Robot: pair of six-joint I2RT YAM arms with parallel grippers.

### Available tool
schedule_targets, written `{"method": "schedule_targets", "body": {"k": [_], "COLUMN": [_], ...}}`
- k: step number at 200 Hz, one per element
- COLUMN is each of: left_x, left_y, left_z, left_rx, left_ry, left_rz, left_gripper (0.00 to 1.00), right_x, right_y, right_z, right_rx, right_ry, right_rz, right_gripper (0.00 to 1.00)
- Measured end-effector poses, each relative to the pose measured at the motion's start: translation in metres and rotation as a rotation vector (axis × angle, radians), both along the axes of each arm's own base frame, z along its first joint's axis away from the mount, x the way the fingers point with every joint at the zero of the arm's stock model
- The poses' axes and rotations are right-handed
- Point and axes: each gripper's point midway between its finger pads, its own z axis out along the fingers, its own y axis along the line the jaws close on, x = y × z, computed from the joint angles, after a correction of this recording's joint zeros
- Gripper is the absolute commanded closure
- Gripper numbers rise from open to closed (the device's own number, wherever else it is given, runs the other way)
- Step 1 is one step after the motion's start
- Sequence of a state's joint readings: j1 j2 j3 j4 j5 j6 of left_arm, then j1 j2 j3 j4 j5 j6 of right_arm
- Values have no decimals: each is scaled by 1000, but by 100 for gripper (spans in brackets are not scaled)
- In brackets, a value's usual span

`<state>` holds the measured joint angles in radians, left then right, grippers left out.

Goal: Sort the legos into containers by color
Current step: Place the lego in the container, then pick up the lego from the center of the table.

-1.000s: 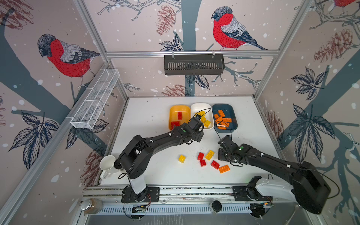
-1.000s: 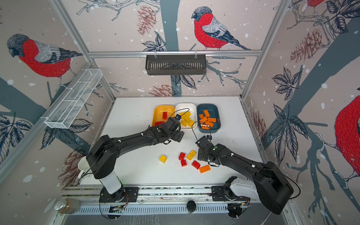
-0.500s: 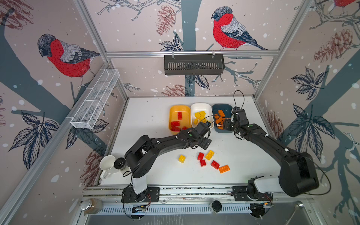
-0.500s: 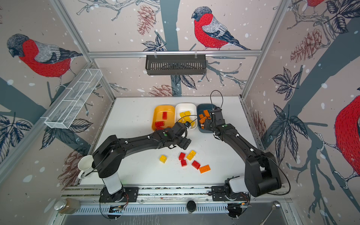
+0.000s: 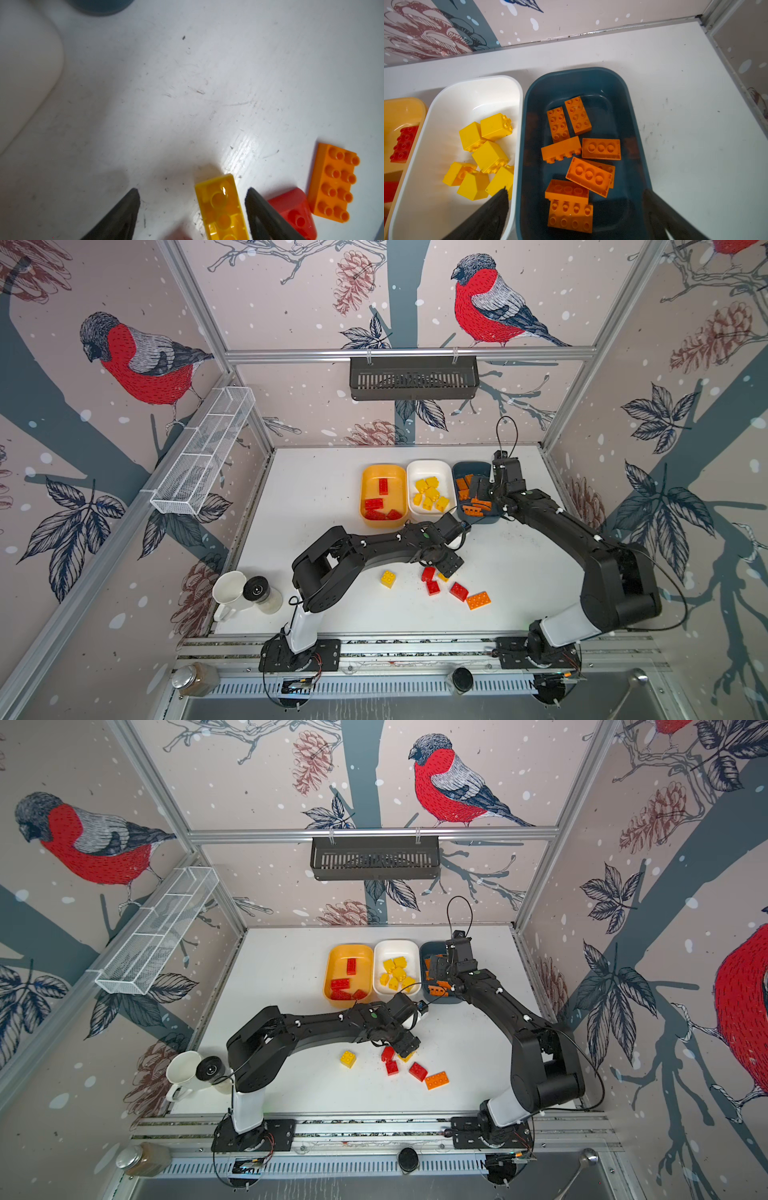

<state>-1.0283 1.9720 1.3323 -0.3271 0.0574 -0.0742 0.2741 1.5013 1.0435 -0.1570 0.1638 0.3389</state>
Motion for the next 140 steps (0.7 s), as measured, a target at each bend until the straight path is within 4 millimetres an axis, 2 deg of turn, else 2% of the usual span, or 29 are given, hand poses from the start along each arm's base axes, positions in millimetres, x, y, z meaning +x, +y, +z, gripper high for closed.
{"method": "schedule_targets", "body": {"k": [44,77,100,110,122,140], "left_x": [-5,-3,-1,1,7,39], "left_y": [5,0,1,3,5,9], "left_z": [-22,-24,-23,-19,-8,22], "left_rx": [63,68,71,67,45,-34], "left_ry": [26,8,-6,-6,-15,-42], "left_rz": [-21,-30,-22,-10,11,105], "left_gripper": [41,55,66,70,71,71], "right_x": [-26,-43,-51,-53,-56,-61], "right_y": [-23,-42,-48,-49,-50,-49], "right_z": [8,11,16,18,18,16], "right_rx": [-7,-8,-1,-1,-5,-7], "right_ry": [-50,-89,-111,-115,-112,-104], "right_rz": [-87,-159,-181,-183,-181,-162], "right_gripper": [1,1,1,1,1,1]}}
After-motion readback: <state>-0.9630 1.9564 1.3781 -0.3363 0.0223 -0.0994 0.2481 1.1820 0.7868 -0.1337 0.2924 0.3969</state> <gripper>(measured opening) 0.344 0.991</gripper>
